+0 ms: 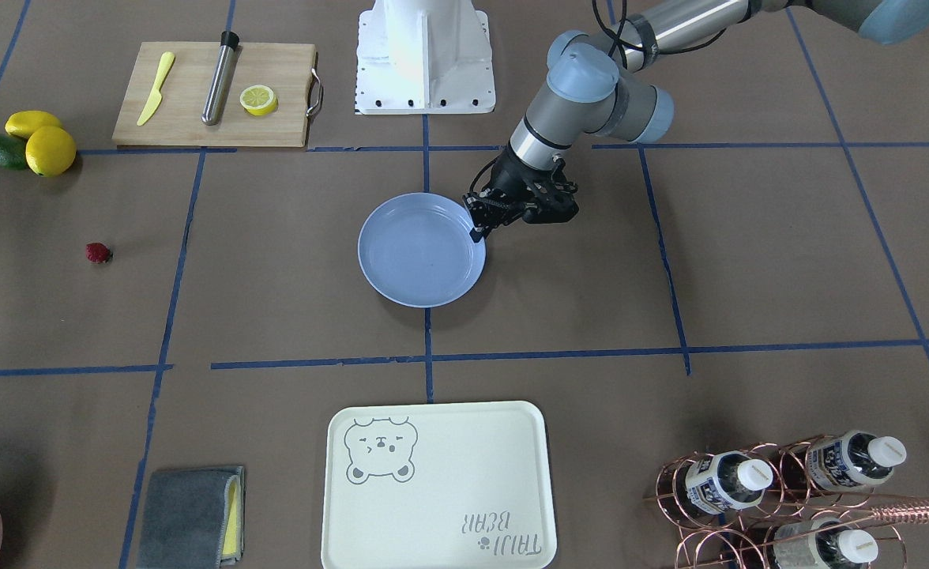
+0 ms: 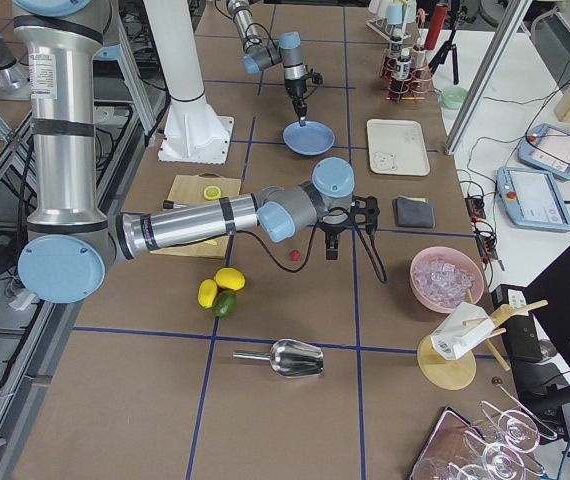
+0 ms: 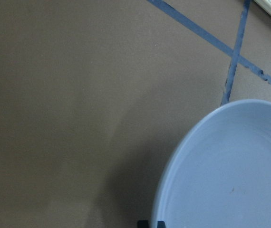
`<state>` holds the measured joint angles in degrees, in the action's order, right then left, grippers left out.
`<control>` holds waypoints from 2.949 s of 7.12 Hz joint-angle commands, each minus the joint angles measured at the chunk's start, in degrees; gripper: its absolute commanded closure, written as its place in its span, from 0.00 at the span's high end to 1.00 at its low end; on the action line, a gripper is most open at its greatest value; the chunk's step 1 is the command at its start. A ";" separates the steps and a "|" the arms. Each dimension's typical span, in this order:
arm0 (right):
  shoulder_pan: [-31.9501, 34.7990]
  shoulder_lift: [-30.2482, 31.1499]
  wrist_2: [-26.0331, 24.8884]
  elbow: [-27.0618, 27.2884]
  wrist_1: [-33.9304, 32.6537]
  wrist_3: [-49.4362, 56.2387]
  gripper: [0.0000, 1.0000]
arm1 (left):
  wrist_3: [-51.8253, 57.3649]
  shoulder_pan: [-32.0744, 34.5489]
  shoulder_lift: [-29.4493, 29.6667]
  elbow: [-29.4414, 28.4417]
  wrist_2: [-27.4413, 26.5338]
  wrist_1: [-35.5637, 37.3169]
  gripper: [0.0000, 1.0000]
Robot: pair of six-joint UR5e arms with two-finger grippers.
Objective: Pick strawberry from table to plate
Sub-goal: 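Set the plate down at center and withdraw left gripper while right gripper grasps strawberry, then carry the red strawberry with the right gripper over the blue plate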
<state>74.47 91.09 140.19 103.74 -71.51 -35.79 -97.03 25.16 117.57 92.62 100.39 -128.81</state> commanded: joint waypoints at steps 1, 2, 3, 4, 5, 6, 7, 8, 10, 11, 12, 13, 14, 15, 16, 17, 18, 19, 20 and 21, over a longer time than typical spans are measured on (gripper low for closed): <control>-0.64 -0.04 0.00 -0.03 0.05 -0.07 1.00 | 1.23 -0.03 -0.32 0.45 -0.02 0.14 0.99; -2.12 0.22 -0.78 0.06 0.14 -1.28 1.00 | 1.40 0.32 -0.15 0.80 0.41 0.23 1.00; -4.92 0.31 -3.14 0.06 1.97 -3.47 1.00 | 3.67 1.63 0.11 2.02 0.50 3.71 1.00; -7.91 0.92 -5.34 0.06 5.46 -8.19 1.00 | 8.56 4.25 0.20 6.91 1.11 11.32 1.00; -12.81 4.41 -9.89 -0.12 13.59 -13.46 1.00 | 11.83 7.76 0.21 10.96 5.04 17.22 1.00; -18.60 6.01 -15.94 -0.47 17.41 -16.91 1.00 | 12.91 10.32 -0.23 12.31 7.34 18.59 1.00; -21.36 6.37 -17.30 -0.64 17.54 -17.99 1.00 | 15.36 12.69 -0.49 12.75 7.45 19.21 1.00; -23.99 6.38 -19.14 -0.73 17.54 -19.82 1.00 | 19.12 16.02 -0.41 13.89 7.45 23.04 1.00; -26.38 6.12 -20.91 -1.78 17.45 -19.93 1.00 | 22.67 17.28 -2.67 16.62 7.54 26.16 1.00; -27.18 5.42 -21.09 -2.48 17.28 -19.93 1.00 | 24.33 18.42 -3.65 17.32 7.54 26.25 1.00; -27.79 5.32 -21.18 -3.97 17.54 -19.93 1.00 | 25.91 19.47 -4.79 17.50 7.62 26.25 1.00; -27.80 5.32 -21.18 -3.98 17.45 -19.93 0.92 | 27.14 20.01 -5.33 17.42 7.54 26.25 1.00; -27.80 5.32 -21.18 -4.33 17.45 -19.93 0.78 | 27.24 20.01 -5.85 17.33 7.54 26.25 1.00; -27.80 5.32 -21.10 -4.34 17.45 -19.93 0.66 | 27.24 20.01 -5.95 17.33 7.62 26.25 1.00; -27.80 5.41 -21.10 -4.25 17.45 -19.93 0.42 | 27.24 20.01 -5.86 17.33 7.62 26.25 1.00; -27.80 5.41 -21.10 -4.25 17.37 -19.93 0.20 | 27.24 20.01 -5.95 17.33 7.62 26.25 1.00; -27.71 5.41 -21.10 -4.16 17.36 -19.93 0.00 | 27.24 20.01 -6.38 17.33 7.62 26.25 1.00; -27.63 5.50 -21.18 -3.99 17.36 -19.93 0.00 | 27.24 20.01 -6.65 17.33 7.89 26.16 1.00; -27.45 5.41 -20.92 -2.94 17.36 -19.76 0.00 | 27.24 20.45 -6.74 17.59 9.11 26.16 1.00; -26.32 5.76 -20.14 0.46 16.76 -19.67 0.00 | 27.77 22.71 -7.35 17.77 10.16 26.25 1.00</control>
<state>47.22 96.62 119.37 101.23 -54.28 -55.58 -69.65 46.04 110.75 110.17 109.35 -102.63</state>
